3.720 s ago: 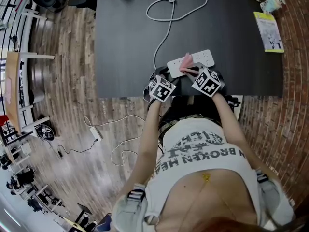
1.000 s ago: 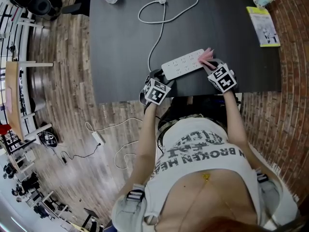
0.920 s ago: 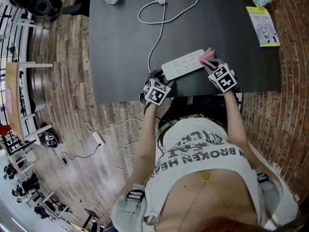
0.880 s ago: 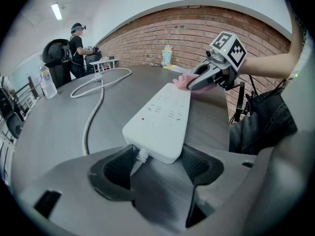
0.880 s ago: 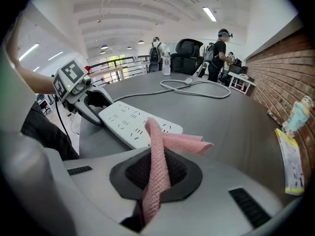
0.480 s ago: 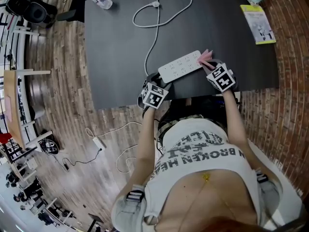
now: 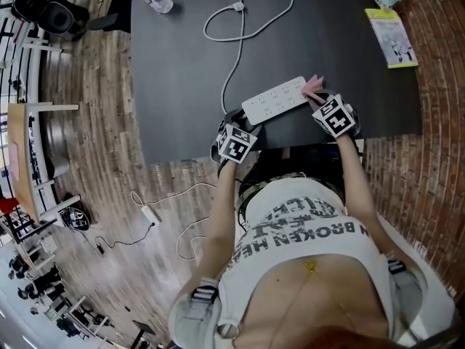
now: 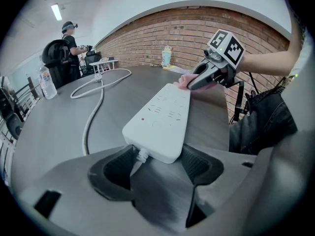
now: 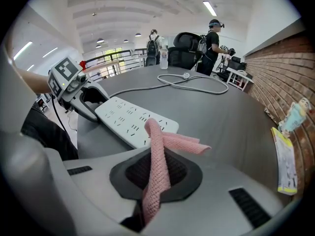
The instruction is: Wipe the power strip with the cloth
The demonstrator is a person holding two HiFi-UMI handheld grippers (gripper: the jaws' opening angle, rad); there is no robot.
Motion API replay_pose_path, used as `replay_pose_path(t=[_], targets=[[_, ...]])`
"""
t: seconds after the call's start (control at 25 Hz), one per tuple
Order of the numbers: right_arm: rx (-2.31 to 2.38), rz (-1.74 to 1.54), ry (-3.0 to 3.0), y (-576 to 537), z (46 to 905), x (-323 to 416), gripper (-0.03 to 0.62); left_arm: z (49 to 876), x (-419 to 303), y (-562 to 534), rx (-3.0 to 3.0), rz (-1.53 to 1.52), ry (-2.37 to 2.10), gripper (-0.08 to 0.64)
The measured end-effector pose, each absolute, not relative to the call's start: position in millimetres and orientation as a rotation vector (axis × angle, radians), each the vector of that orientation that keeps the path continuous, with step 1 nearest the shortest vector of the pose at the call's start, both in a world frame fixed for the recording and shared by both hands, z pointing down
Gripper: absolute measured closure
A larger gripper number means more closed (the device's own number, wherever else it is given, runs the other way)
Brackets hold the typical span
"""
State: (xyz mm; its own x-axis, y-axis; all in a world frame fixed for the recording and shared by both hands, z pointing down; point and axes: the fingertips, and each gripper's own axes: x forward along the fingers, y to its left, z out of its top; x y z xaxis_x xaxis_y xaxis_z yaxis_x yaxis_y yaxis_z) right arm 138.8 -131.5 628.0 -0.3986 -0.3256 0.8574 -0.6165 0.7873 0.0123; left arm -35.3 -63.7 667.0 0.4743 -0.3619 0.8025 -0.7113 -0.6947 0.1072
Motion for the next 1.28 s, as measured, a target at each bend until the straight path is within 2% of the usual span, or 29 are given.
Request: replay_pose_path(t=[0.4, 0.56, 0.68, 0.72, 1.28], targets=[[0.553, 0.286, -2.158, -121.8, 618.6, 112.8, 0.575, 631.5, -30.4, -60.7, 2.389, 0.997, -0.965, 0.282], [0.477, 0.223, -2.309, -113.4, 597.9, 82.1, 0.575, 590.2, -17.5, -65.9, 2.465, 0.798, -1.017, 0.359], [0.408, 0.194, -2.448, -102.7, 571.9, 61.3, 0.575, 559.4, -12.7, -69.8, 2.508, 0.688, -1.066, 0.509], [0.396, 0.193, -2.485, -99.1, 563.7, 57.1, 0.575, 550.9, -11.7, -71.1, 2.521, 0.648, -1.081, 0.535], [0.607, 0.148, -2.843, -79.5, 446.9, 44.3, 0.575, 440.0, -3.7, -70.1, 2.651, 0.244, -1.218, 0.552]])
